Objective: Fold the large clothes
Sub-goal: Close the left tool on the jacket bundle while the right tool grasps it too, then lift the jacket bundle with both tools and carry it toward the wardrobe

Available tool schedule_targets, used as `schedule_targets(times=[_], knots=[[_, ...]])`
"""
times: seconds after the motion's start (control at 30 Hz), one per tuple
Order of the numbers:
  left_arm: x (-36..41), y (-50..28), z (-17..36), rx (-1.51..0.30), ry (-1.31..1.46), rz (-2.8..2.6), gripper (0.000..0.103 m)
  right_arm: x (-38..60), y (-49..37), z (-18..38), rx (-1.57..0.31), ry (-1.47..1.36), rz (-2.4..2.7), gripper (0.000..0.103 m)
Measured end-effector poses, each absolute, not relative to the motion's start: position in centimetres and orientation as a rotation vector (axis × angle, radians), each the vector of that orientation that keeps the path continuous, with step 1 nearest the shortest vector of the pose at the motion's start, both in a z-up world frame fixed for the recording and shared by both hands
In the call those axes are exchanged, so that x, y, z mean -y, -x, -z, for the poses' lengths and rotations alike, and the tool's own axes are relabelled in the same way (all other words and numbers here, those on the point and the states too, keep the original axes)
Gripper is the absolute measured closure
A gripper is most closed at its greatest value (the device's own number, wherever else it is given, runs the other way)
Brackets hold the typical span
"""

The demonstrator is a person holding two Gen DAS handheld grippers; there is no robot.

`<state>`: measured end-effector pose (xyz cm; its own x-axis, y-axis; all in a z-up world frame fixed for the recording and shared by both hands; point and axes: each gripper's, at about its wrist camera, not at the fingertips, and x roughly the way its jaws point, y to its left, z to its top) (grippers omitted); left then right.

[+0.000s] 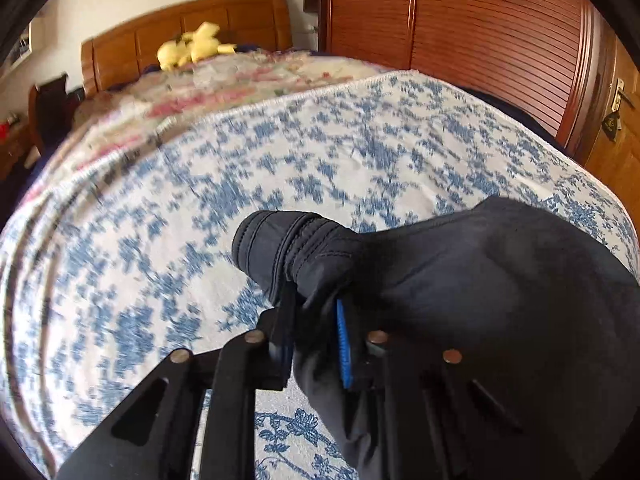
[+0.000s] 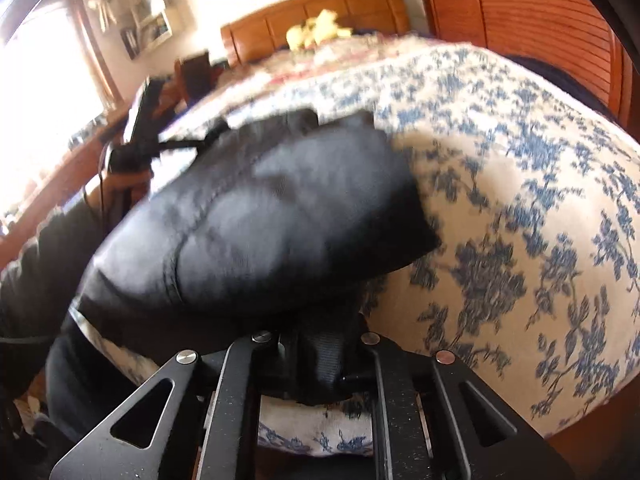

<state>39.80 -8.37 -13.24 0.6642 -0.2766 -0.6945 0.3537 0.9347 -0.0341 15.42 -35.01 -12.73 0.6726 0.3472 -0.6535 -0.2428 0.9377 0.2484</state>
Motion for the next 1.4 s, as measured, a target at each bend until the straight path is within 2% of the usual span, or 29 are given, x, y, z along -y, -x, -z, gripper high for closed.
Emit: schedule_targets(times=[0.3,0.9,1.03,1.2,1.3,1.37,1.4], knots=[[14.1,-37.5,6.9,-0.638,-0.152,0.360,0.090,39.5,-16.7,8.0,-0.609,-0.121,-0.320,0.099],[46.7,-40.3,-0.2,-0.481,-0.186,0.698,0.090,62.6,-16.5,-1.0,-0.498,0.045,0.169,0.101],[51.0,-40.4,-0.2,-0.469,-0.196,0.746,0.090,66.8,-15.3,-0.2,-0.545,0.024,0.290,0.101],[52.2,-40.2,0.1,-0.479,-0.232,0.729,0.089,68.0,-13.9,2.0,-0.599,-0.011,0.311,0.100],[51.4,-40.1,0.0,-0.540,-0.219,0.739,0.086,68.0,-13.4,2.5,-0.629,-0.033,0.348,0.094],[50.5,-39.3,-0.3,-0.546,-0.212,0.752,0.086,68.6,-12.5,2.2,-0.620,-0.023,0.399,0.079],[49.5,-38.5,-0.8,-0.528,-0.210,0.760,0.086,68.5,-11.9,1.8,-0.605,-0.013,0.422,0.075]])
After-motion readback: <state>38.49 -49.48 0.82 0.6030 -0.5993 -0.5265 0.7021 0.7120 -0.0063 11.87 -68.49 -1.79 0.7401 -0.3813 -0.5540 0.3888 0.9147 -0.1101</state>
